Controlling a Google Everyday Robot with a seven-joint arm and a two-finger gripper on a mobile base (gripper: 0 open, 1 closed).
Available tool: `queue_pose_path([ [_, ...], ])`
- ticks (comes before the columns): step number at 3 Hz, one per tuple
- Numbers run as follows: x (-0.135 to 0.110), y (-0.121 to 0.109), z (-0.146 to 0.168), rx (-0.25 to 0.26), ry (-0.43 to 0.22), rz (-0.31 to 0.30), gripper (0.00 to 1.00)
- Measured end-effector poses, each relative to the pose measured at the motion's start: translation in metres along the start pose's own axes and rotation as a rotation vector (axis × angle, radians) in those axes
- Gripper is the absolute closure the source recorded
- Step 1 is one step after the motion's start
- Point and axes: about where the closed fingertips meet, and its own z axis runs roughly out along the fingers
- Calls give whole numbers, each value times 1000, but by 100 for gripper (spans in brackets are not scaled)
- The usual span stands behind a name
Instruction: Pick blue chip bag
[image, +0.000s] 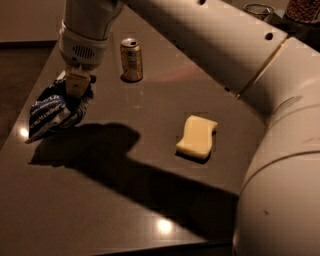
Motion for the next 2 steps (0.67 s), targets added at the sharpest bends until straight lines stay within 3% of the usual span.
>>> queue_pose_path([
  [1,-9,7,-30,19,-53,-30,100],
  [2,-9,7,-30,19,-53,-30,100],
])
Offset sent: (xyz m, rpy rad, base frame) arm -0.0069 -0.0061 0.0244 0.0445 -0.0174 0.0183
